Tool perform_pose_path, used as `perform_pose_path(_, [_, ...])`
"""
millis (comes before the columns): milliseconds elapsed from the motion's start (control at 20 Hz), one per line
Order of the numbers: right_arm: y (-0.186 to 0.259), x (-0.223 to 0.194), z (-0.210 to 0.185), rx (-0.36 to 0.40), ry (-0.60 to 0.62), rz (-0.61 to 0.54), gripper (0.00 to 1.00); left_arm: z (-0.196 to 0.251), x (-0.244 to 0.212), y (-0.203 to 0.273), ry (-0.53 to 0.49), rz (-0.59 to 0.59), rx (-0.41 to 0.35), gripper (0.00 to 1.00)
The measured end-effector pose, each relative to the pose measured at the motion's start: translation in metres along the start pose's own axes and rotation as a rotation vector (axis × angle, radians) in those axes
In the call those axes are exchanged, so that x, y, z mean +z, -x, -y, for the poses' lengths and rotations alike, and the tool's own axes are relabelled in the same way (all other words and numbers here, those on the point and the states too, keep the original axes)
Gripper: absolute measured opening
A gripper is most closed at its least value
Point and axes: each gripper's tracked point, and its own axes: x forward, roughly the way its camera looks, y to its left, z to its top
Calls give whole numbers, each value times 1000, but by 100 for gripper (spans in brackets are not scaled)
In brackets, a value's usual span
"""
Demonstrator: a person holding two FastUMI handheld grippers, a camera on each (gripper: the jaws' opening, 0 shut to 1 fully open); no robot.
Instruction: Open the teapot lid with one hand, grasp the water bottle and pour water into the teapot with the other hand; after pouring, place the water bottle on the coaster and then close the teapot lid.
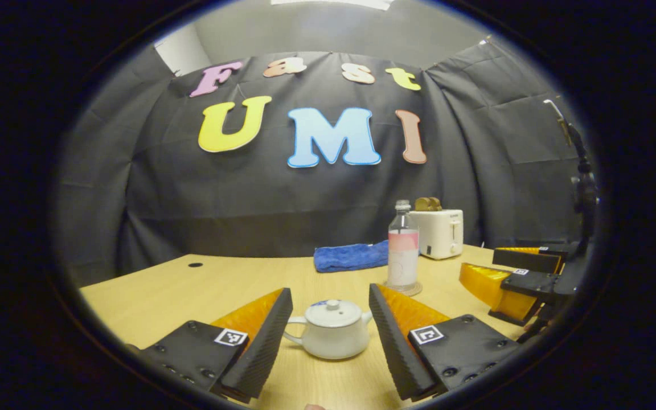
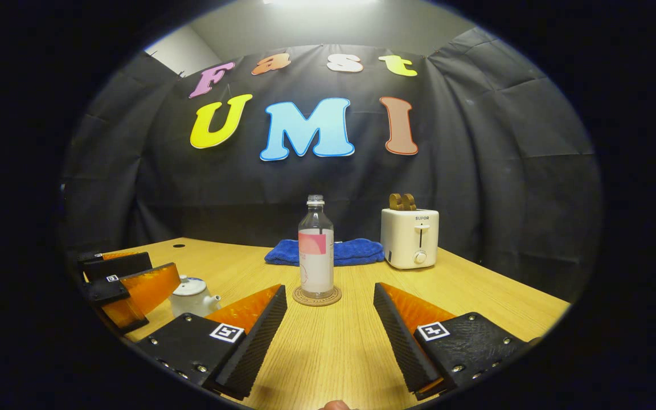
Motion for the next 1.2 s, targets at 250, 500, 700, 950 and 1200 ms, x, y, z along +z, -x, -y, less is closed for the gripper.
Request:
perform_pose_path(250, [0,0,0,0,1,-1,95,-3,-1,4,2,-6,30,99])
perform_pose_path(500, [6,0,-1,17,2,-2,95,-9,-2,6,0,-10,74,98])
perform_pose_path(700, [11,0,-4,49,2,-1,95,-10,-1,6,0,-10,77,99])
perform_pose_path(950, [11,0,-3,49,1,-2,95,-17,-2,11,-2,-12,130,99])
perform_pose_path(1200, [11,-1,-3,49,1,-2,95,-17,-2,11,-1,-11,130,99])
